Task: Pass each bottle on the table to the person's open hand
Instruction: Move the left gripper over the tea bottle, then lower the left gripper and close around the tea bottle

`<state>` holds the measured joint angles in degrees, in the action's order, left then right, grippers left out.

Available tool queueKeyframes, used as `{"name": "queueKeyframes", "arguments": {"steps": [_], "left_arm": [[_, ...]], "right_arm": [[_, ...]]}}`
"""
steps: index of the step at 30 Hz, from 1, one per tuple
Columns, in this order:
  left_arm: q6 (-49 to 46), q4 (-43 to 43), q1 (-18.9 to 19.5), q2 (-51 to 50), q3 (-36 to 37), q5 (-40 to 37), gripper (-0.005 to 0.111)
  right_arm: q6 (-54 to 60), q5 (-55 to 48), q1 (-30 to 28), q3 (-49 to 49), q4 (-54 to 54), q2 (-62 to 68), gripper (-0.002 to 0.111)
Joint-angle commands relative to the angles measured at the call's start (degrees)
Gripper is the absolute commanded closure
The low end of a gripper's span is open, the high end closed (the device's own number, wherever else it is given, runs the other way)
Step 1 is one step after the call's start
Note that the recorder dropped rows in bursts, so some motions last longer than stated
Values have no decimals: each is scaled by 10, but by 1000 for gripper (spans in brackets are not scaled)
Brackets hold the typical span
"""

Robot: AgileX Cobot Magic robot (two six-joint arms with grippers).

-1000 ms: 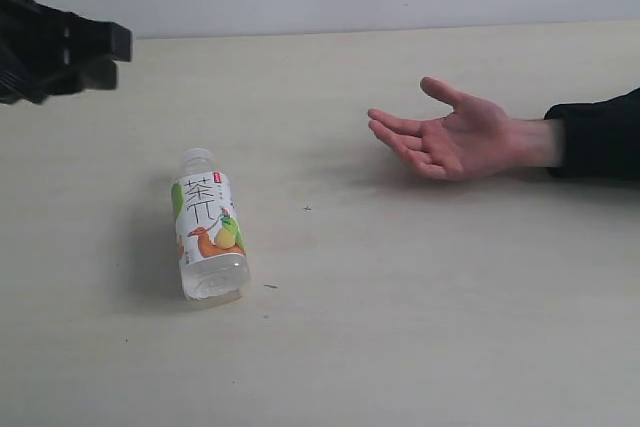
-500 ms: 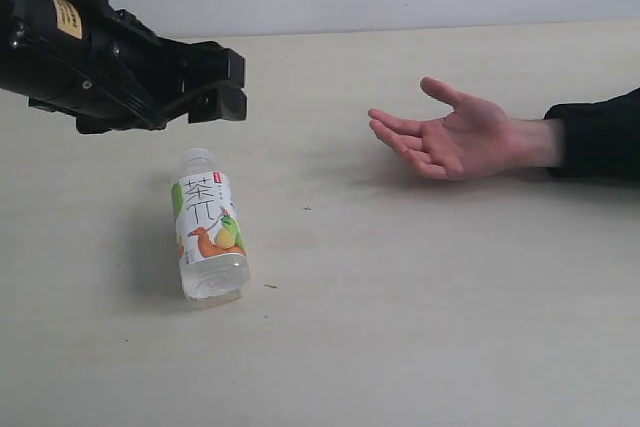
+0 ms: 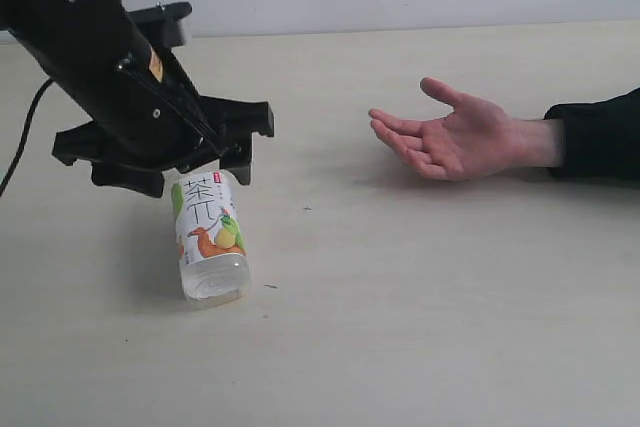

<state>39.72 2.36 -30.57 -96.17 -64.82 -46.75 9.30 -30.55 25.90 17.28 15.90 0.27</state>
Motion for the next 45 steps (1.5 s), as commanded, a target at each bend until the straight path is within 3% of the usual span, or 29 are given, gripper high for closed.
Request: {"name": "queueKeyframes", "arguments": {"steps": [1,11,27,30,36,45], "left_arm": [[13,14,-3,-35,-7,-25,30],[29,17,-3,-84,-7,35,30],[29,40,-3,-128,-7,42,31],[29,41,-3,-128,-7,42,47],[12,47,-3,-128,-7,47,105],[-19,45,-3,-109,-14,47,106]], "right_arm": [[1,8,2,-3,2,-3,108],[1,8,2,-3,2,-3,108],[1,8,2,-3,2,-3,108],[1,8,2,-3,2,-3,108],[1,8,2,-3,2,-3,108],[1,8,2,-3,2,-3,108]]}}
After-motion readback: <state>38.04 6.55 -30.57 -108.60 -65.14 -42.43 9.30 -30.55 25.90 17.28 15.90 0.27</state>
